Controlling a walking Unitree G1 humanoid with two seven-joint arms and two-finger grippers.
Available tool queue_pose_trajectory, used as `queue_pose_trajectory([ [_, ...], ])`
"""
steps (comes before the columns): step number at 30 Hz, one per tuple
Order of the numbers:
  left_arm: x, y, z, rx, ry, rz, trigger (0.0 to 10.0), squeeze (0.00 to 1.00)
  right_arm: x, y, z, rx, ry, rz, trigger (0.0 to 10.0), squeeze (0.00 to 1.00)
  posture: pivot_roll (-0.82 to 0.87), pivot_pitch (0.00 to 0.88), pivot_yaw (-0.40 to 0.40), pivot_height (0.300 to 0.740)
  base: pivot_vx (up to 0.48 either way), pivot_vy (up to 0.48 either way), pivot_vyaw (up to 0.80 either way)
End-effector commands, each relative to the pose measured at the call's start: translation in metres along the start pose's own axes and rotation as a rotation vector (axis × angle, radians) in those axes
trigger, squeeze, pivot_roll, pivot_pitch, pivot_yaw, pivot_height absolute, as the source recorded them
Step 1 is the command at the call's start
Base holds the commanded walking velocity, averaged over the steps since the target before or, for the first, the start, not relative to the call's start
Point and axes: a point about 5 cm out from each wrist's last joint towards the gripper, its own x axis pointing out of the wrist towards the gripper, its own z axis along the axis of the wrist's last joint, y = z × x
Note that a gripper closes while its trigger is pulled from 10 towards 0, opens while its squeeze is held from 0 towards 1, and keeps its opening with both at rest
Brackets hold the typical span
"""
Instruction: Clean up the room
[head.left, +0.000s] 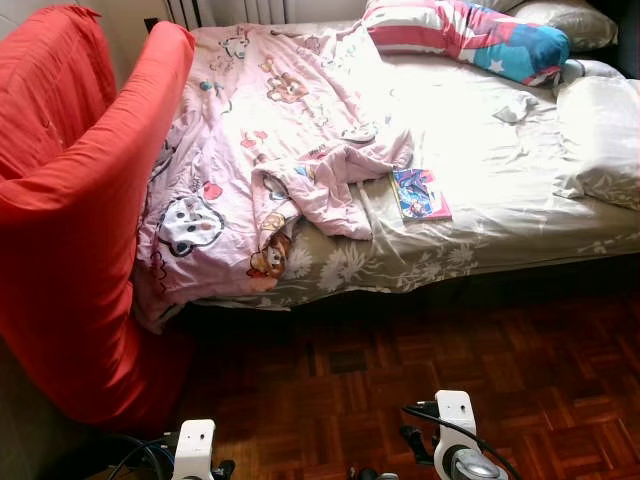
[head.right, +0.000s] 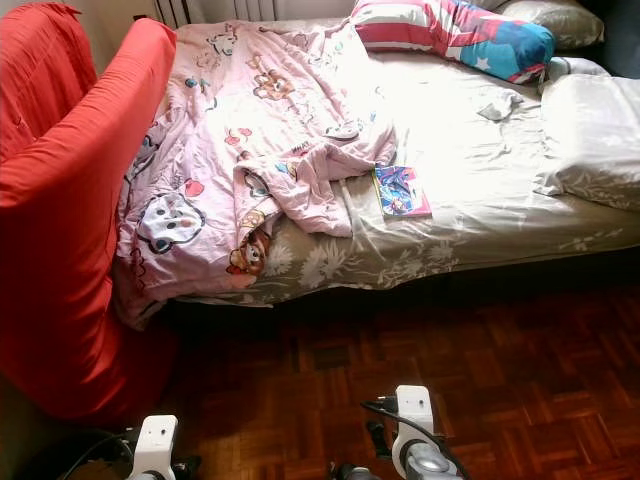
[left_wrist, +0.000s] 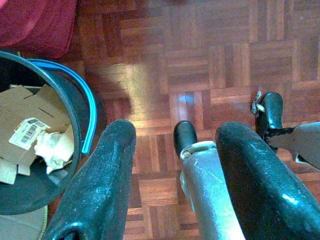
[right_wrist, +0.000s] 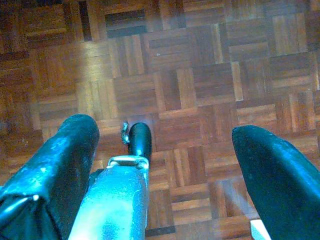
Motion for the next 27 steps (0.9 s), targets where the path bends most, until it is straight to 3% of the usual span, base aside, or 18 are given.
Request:
queue_pose_trajectory([
  [1, -0.0015, 0.001, -0.0083, -0.017, 0.027, 0.002, 10.0, 0.0, -0.001, -0.0027, -0.0066, 0.014, 0.013, -0.007, 10.0, 0.0, -0.08, 0.17, 0.019, 0.74, 0.0, 0.0, 0.0],
  [9, -0.0017, 0.0007, -0.0089, -0.01, 0.028, -0.002, 10.0, 0.0, -0.0012, -0.0026, -0.0073, 0.01, 0.012, -0.005, 10.0, 0.0, -0.08, 0.161, 0.019, 0.74, 0.0, 0.0, 0.0],
  [27, -0.0014, -0.0021, -0.0082, 0.001, 0.024, -0.015, 10.0, 0.0, -0.0014, -0.0013, -0.0087, 0.02, 0.007, -0.004, 10.0, 0.0, -0.09, 0.139, 0.025, 0.74, 0.331, 0.0, -0.05],
])
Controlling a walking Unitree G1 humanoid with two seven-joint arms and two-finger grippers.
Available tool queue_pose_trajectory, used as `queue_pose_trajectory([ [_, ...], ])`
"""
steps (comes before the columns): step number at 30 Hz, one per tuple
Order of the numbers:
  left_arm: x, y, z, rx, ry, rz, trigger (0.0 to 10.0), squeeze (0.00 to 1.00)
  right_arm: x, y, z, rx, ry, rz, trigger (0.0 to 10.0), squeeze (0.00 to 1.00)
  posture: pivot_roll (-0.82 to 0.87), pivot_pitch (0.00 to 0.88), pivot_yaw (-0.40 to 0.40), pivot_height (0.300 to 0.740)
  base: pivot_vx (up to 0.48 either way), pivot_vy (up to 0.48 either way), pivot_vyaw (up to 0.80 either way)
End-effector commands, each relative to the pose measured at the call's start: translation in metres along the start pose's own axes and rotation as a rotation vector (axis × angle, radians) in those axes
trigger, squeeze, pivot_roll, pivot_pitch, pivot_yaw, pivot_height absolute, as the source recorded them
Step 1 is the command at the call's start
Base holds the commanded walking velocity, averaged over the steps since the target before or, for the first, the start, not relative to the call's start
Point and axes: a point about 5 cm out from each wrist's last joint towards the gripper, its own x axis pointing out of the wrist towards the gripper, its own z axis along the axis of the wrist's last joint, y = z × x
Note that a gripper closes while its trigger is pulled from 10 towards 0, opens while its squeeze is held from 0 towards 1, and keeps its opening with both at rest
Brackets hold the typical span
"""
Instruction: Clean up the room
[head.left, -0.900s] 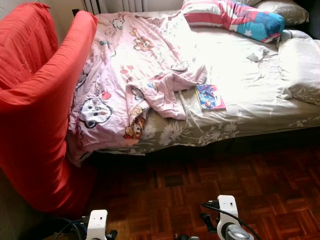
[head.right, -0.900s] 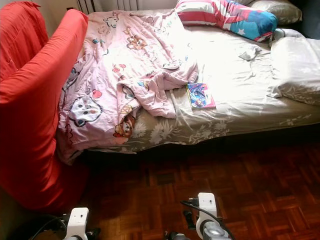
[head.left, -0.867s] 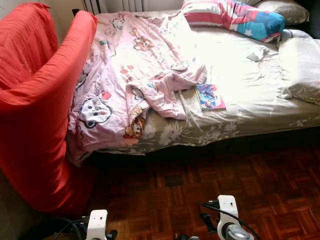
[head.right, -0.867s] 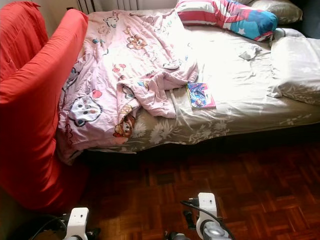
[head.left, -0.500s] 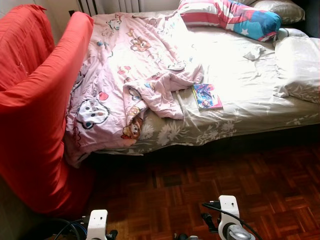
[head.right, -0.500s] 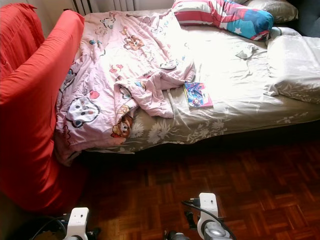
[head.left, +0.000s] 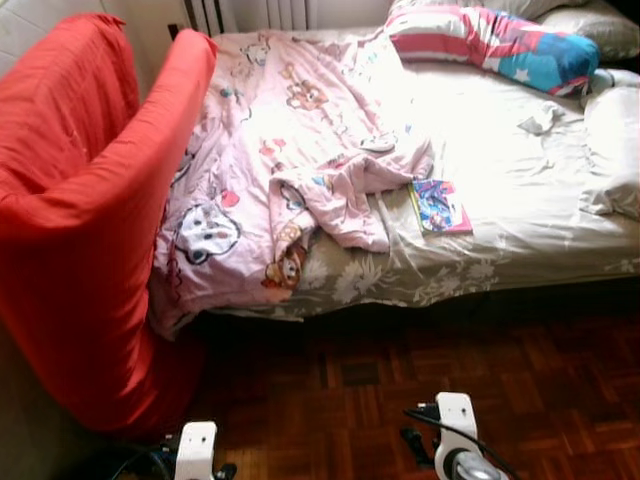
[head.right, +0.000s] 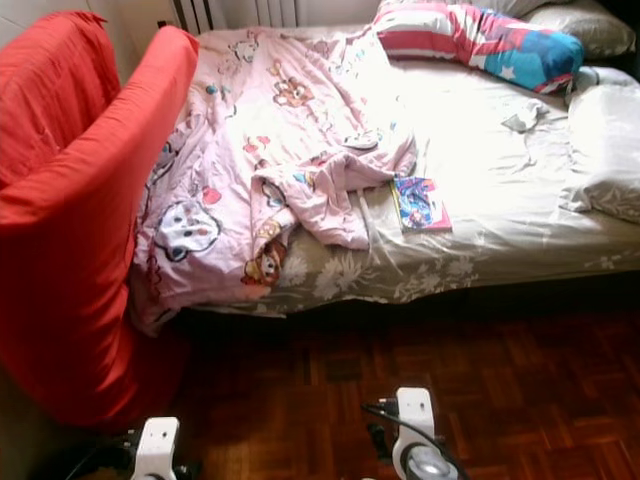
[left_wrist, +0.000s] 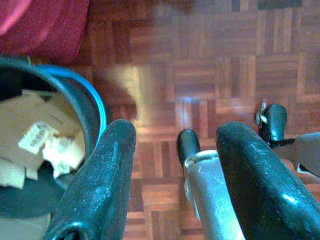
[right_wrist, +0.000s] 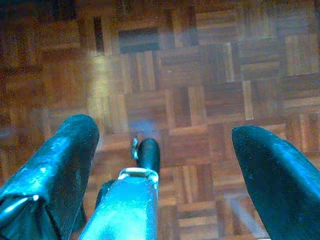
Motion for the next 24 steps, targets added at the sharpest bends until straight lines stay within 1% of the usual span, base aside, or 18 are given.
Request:
queue_pose_trajectory([
  [1, -0.0014, 0.0016, -0.0067, -0.002, 0.019, -0.001, 10.0, 0.0, -0.0006, -0.0001, -0.0046, 0.017, 0.011, -0.003, 10.0, 0.0, -0.09, 0.14, 0.025, 0.74, 0.349, 0.0, -0.79],
  [2, -0.0013, 0.0015, -0.0062, -0.002, 0.017, -0.002, 10.0, 0.0, -0.0006, -0.0001, -0.0045, 0.017, 0.012, -0.003, 10.0, 0.0, -0.09, 0.141, 0.025, 0.74, 0.345, 0.0, -0.79],
  [20, -0.0005, 0.0002, -0.0027, -0.003, 0.008, -0.001, 10.0, 0.0, -0.0003, -0.0003, -0.0014, 0.019, -0.004, 0.0, 10.0, 0.0, -0.08, 0.158, 0.021, 0.74, 0.346, 0.0, 0.0],
  [24, -0.0004, 0.0, -0.0028, 0.003, 0.014, 0.001, 10.0, 0.0, -0.0003, -0.0004, -0.0012, 0.018, -0.005, 0.001, 10.0, 0.0, -0.08, 0.162, 0.02, 0.74, 0.07, 0.0, 0.0],
])
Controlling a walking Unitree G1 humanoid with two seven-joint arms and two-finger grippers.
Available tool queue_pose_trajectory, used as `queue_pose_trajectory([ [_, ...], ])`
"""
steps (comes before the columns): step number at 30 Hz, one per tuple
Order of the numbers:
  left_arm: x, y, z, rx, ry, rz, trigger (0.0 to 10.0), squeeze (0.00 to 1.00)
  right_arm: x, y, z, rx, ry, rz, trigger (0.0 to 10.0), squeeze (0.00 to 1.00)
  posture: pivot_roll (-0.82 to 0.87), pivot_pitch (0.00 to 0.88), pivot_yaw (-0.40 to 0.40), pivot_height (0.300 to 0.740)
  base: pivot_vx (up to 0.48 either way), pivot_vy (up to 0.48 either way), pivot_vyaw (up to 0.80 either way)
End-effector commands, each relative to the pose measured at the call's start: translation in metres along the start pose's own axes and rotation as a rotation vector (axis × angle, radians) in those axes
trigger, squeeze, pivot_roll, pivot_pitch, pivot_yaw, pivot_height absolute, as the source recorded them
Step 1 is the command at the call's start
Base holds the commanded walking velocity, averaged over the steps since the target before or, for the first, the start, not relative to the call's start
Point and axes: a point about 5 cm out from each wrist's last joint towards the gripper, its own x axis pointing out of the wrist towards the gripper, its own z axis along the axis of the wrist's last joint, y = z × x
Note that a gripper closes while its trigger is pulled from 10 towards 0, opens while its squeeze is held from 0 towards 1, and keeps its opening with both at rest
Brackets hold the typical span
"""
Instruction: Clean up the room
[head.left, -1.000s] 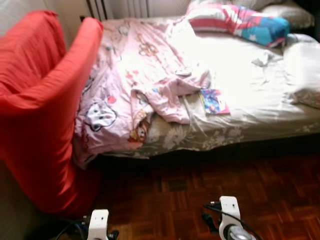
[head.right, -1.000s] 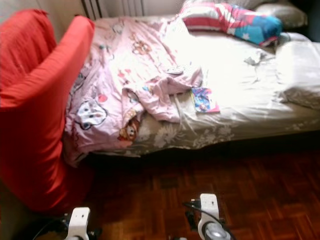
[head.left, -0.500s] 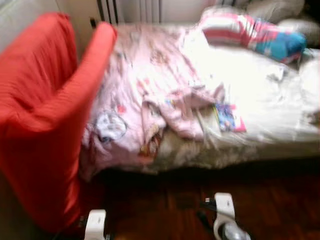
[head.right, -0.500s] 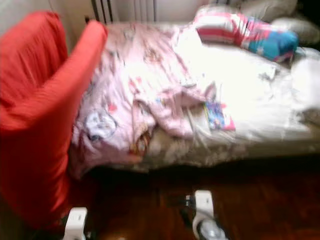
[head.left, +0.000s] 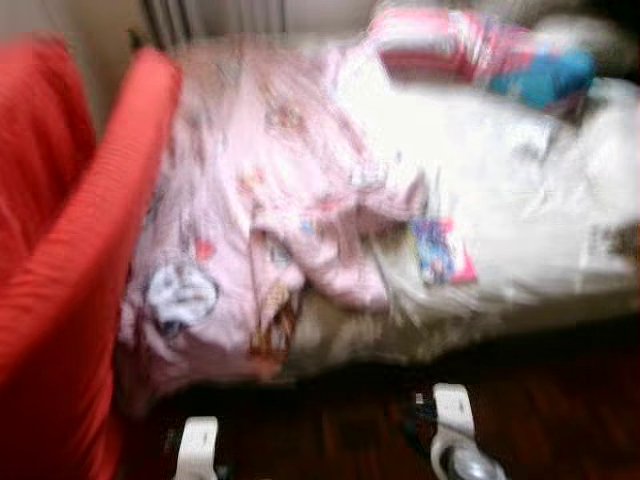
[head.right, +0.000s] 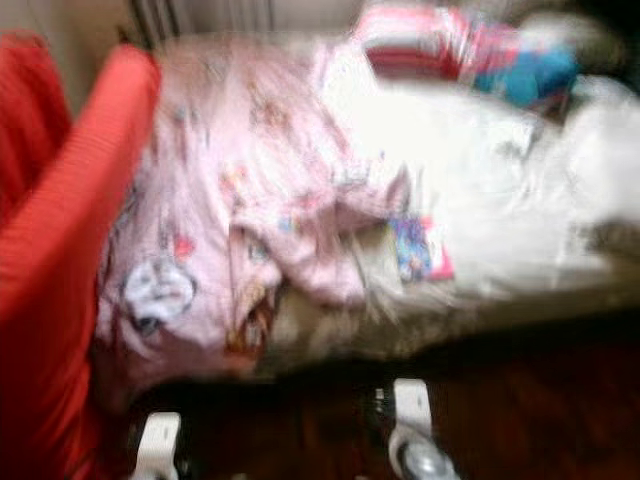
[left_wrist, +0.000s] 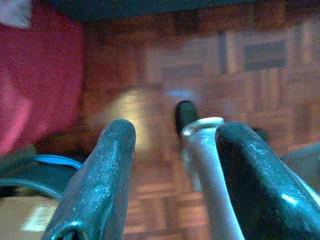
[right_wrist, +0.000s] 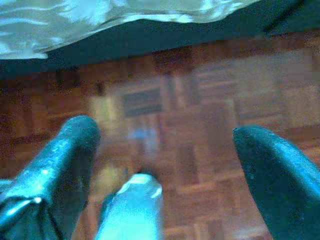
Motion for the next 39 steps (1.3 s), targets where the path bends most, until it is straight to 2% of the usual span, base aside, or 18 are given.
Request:
queue_pose_trajectory([
  [1, -0.0015, -0.001, -0.0091, -0.007, 0.03, -0.001, 10.0, 0.0, -0.0014, -0.0077, -0.0054, 0.008, 0.017, -0.021, 10.0, 0.0, -0.08, 0.164, 0.02, 0.74, 0.0, 0.0, 0.0],
  [10, -0.0014, -0.0011, -0.0088, 0.004, 0.03, -0.004, 10.0, 0.0, -0.0014, -0.0076, -0.0052, 0.011, 0.016, -0.021, 10.0, 0.0, -0.09, 0.168, 0.021, 0.74, 0.0, 0.0, 0.0],
  [27, -0.0011, -0.0033, -0.0077, 0.009, 0.026, -0.01, 10.0, 0.0, -0.0012, -0.0081, -0.0041, -0.005, 0.02, -0.02, 10.0, 0.0, -0.09, 0.176, 0.018, 0.74, 0.0, -0.312, 0.0],
  [39, -0.0013, -0.0023, -0.0085, 0.009, 0.028, -0.012, 10.0, 0.0, -0.0011, -0.0071, -0.0046, -0.006, 0.02, -0.021, 10.0, 0.0, -0.09, 0.183, 0.027, 0.74, 0.0, -0.445, 0.0],
])
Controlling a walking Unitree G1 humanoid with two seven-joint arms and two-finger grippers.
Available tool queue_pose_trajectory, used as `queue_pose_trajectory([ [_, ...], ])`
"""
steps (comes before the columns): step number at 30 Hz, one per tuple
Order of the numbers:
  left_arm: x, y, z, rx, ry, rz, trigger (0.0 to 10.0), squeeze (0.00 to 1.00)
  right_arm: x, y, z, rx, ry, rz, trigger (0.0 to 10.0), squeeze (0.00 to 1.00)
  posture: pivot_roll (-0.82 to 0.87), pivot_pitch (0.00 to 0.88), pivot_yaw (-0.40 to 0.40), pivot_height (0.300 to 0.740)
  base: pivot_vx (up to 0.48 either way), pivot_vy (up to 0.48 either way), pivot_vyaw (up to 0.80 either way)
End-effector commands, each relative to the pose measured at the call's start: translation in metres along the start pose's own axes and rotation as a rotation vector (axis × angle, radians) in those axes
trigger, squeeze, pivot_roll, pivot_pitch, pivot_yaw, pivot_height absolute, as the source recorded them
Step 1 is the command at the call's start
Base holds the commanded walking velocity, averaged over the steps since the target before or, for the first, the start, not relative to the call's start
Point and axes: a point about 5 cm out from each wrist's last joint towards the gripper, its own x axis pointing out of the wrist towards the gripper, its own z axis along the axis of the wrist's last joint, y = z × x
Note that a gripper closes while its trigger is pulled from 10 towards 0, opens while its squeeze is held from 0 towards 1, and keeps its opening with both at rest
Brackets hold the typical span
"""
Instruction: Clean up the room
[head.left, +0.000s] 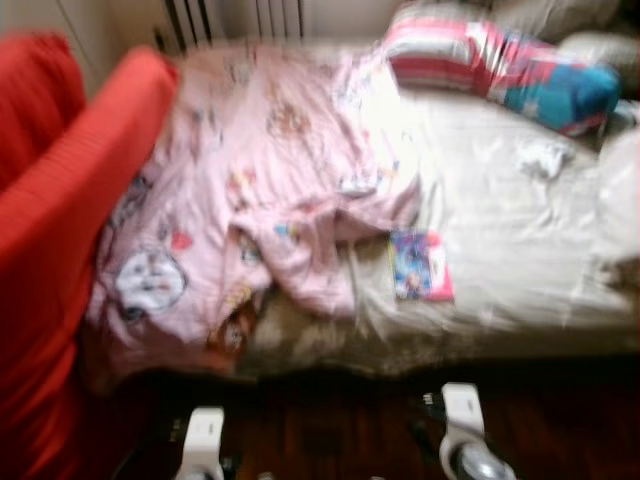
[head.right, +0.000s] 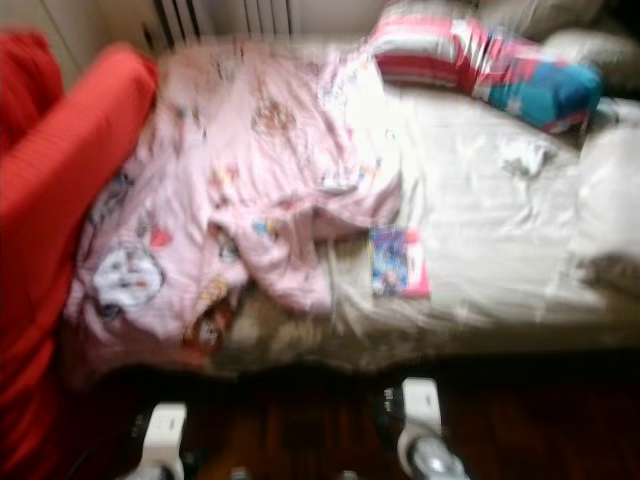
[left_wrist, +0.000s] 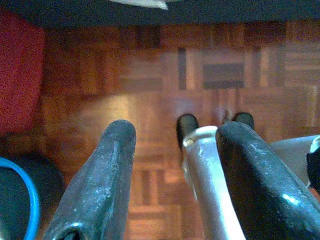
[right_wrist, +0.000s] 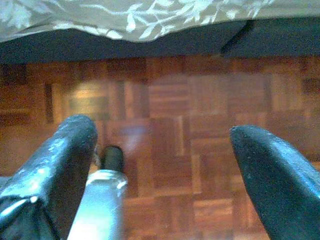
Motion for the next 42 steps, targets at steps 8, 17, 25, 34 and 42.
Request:
queue_pose_trajectory([
  [8, -0.001, 0.0025, -0.0055, 0.002, 0.024, -0.001, 10.0, 0.0, -0.0005, 0.0012, -0.0052, 0.012, 0.019, -0.004, 10.0, 0.0, -0.09, 0.184, 0.03, 0.74, 0.0, -0.443, 0.0],
  [17, -0.0009, 0.002, -0.0052, 0.001, 0.024, -0.001, 10.0, 0.0, -0.0005, 0.0008, -0.0049, 0.015, 0.016, -0.006, 10.0, 0.0, -0.09, 0.182, 0.029, 0.74, 0.0, -0.442, 0.0],
  [25, -0.0011, 0.0018, -0.0058, 0.004, 0.024, -0.004, 10.0, 0.0, -0.0007, 0.0008, -0.0058, 0.015, 0.016, -0.007, 10.0, 0.0, -0.09, 0.168, 0.03, 0.74, 0.0, -0.442, 0.0],
  [34, -0.0012, 0.0018, -0.0066, 0.01, 0.026, -0.008, 10.0, 0.0, -0.0009, 0.0011, -0.0073, 0.011, 0.02, -0.006, 10.0, 0.0, -0.1, 0.151, 0.032, 0.74, 0.0, -0.44, 0.0],
  [42, -0.0014, 0.0035, -0.0066, 0.016, 0.029, 0.001, 10.0, 0.0, -0.0007, 0.0021, -0.0072, 0.015, 0.021, -0.008, 10.0, 0.0, -0.1, 0.161, 0.032, 0.74, 0.0, -0.265, 0.0],
])
